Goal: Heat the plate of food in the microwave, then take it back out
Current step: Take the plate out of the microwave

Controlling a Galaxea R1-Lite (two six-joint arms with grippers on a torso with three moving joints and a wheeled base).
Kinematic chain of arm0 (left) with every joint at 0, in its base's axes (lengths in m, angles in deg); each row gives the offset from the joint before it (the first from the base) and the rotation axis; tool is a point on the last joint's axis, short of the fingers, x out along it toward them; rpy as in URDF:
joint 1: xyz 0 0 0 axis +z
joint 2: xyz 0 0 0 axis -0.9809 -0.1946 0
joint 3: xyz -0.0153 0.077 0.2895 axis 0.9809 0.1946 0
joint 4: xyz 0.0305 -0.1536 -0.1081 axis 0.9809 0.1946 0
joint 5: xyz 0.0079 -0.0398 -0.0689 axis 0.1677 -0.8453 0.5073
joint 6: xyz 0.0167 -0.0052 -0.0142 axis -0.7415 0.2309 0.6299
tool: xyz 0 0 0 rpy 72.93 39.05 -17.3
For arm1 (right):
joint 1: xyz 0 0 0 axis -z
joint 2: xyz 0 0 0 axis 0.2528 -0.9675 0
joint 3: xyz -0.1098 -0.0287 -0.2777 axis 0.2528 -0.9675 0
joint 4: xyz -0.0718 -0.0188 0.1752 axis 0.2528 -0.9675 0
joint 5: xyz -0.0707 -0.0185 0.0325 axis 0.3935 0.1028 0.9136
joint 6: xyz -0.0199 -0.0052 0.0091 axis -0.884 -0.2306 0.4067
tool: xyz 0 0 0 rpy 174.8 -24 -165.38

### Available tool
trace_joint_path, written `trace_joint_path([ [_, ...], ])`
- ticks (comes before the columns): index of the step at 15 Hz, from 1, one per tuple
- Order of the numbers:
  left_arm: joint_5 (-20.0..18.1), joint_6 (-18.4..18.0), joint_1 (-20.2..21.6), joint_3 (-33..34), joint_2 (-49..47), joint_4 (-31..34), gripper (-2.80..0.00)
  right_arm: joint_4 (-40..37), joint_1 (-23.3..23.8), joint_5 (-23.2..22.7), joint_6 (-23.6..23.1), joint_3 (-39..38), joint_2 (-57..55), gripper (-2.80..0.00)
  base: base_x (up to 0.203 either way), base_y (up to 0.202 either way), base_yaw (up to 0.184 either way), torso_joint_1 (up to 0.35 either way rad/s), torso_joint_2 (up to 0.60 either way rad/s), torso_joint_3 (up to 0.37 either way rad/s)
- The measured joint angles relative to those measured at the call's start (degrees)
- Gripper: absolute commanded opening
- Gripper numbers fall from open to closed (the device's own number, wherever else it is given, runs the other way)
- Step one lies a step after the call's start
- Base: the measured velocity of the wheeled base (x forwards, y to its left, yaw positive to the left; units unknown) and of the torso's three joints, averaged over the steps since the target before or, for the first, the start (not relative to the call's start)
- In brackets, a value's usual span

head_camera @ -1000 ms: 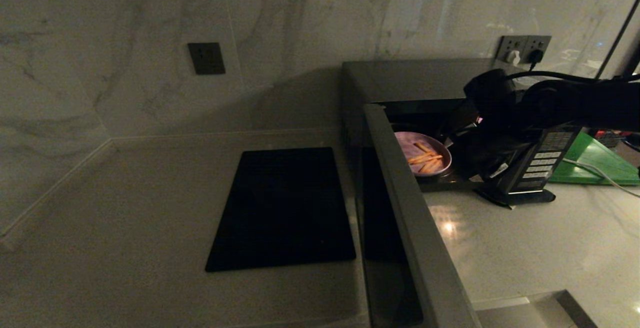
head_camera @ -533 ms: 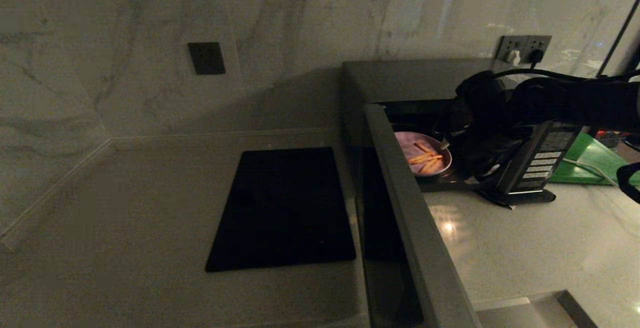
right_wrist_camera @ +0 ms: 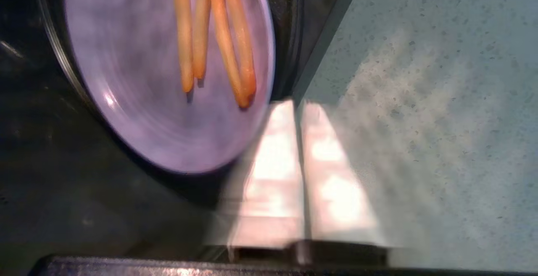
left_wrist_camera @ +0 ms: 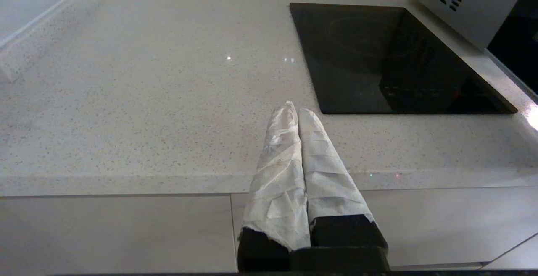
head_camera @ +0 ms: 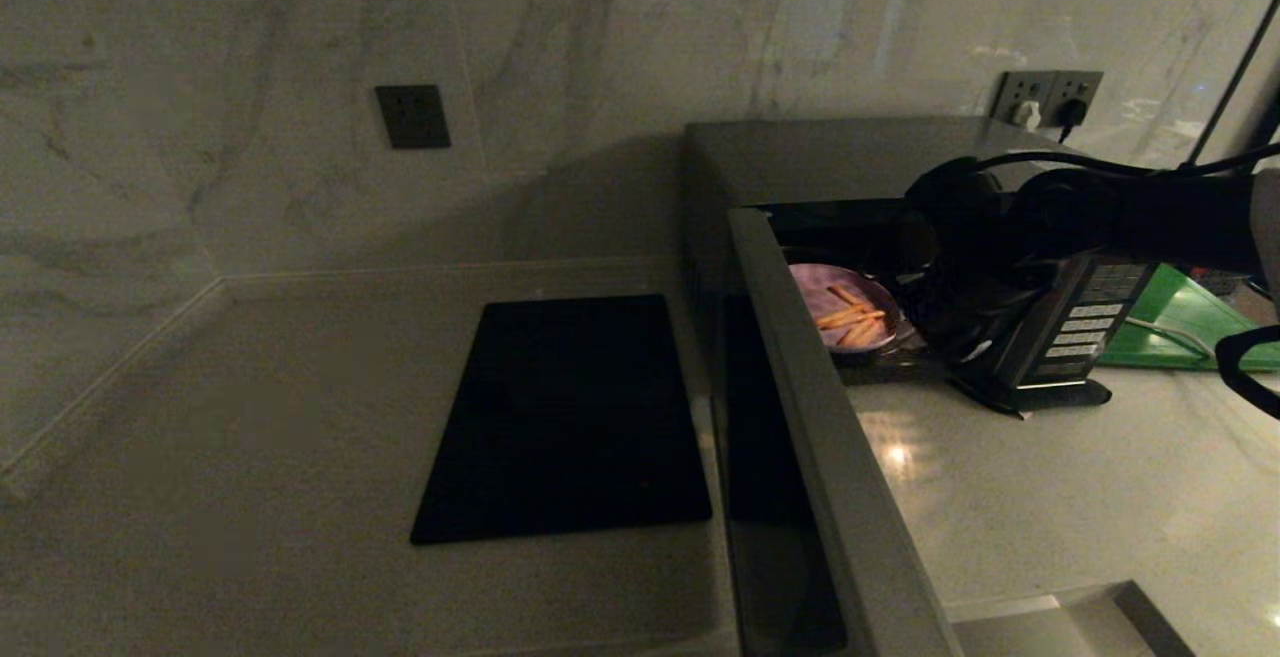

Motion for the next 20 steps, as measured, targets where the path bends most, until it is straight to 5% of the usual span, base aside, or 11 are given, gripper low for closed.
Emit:
trace_joint_path([
  [6,-0.01,0.0,0.0,0.0,0.0,0.01,-2.8,0.08,0.97,-0.21,-2.74,-2.82,-0.19,-2.8,0.0,0.0,0.0,0.0,0.0,0.0],
  [7,-0.01,-0.02,0.0,0.0,0.0,0.03,-2.8,0.09,1.02,-0.12,-2.77,-2.98,-0.35,-1.64,0.0,0.0,0.0,0.0,0.0,0.0],
  [8,-0.01,-0.02,0.0,0.0,0.0,0.03,-2.8,0.19,1.03,0.09,-2.87,-3.04,-0.47,0.0,0.0,0.0,0.0,0.0,0.0,0.0],
  [13,-0.01,-0.01,0.0,0.0,0.0,0.01,-2.8,0.13,1.24,-0.24,-4.86,-3.31,-0.14,0.0,0.0,0.0,0.0,0.0,0.0,0.0],
  [20,-0.01,0.02,0.0,0.0,0.0,0.03,-2.8,2.93,1.83,-6.8,-4.33,-2.26,-1.43,0.0,0.0,0.0,0.0,0.0,0.0,0.0],
])
